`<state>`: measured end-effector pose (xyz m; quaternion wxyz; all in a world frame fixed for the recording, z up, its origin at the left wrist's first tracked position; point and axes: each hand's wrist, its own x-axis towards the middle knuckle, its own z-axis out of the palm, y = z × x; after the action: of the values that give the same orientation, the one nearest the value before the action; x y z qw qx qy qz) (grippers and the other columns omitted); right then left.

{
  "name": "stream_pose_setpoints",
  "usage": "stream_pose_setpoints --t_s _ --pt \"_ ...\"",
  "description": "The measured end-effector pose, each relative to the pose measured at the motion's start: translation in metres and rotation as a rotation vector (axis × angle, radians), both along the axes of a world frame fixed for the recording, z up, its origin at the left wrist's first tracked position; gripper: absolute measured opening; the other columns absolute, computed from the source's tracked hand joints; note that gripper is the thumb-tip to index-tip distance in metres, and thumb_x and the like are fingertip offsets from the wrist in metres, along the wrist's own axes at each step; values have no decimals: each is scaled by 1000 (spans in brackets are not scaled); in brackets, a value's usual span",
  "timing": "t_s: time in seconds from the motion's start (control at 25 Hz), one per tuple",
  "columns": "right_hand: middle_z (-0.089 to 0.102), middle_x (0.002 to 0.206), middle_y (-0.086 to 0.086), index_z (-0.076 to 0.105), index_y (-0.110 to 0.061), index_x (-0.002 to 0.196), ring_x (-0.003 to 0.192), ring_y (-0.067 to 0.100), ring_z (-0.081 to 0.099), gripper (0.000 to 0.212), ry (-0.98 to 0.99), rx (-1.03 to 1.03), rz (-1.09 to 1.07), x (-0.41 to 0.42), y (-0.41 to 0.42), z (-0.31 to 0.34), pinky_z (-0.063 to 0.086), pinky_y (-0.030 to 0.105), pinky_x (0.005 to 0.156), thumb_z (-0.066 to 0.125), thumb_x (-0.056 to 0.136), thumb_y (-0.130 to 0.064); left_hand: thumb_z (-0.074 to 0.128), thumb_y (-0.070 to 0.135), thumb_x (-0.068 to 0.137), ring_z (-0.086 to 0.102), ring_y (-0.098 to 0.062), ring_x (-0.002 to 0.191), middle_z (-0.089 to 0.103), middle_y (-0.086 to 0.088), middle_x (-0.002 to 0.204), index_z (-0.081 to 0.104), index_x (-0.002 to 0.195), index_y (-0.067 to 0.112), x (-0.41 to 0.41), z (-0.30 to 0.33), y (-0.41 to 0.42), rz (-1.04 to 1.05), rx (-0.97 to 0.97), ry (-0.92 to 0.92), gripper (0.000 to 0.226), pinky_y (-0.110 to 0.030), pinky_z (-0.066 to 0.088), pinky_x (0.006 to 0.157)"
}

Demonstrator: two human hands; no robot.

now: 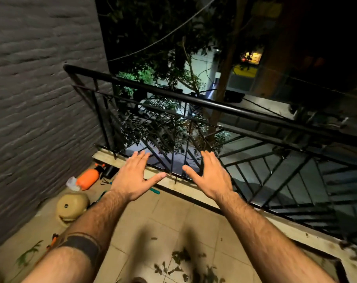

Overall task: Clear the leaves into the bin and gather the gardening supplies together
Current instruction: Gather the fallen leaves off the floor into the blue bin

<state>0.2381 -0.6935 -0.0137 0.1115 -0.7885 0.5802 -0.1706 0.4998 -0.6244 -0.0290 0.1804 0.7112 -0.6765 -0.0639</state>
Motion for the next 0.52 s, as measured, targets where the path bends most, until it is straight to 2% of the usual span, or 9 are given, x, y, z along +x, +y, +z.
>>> stream_pose_setpoints --t_s 0.12,0.24,0.52 --pt "22 168 -1 23 -19 160 155 17 14 117 9 -3 56 46 -25 -11 19 38 122 18 74 -99 17 98 73 4 -14 156 13 2 169 17 162 19 42 -11 -22 57 21 13 119 -32 3 123" --pt "25 167 1 26 -19 159 155 19 17 117 40 -18 58 86 -62 -19 17 36 121 19 75 -99 18 98 74 8 -14 155 17 1 168 21 161 18 83 -17 -64 22 -7 1 118 -33 6 124" --pt "31 164 3 29 -19 158 154 20 19 112 27 2 -105 172 -155 -29 17 34 121 26 78 -97 22 98 75 13 -17 155 24 -1 166 26 159 16 184 -22 -189 -124 -1 -18 117 -35 10 126"
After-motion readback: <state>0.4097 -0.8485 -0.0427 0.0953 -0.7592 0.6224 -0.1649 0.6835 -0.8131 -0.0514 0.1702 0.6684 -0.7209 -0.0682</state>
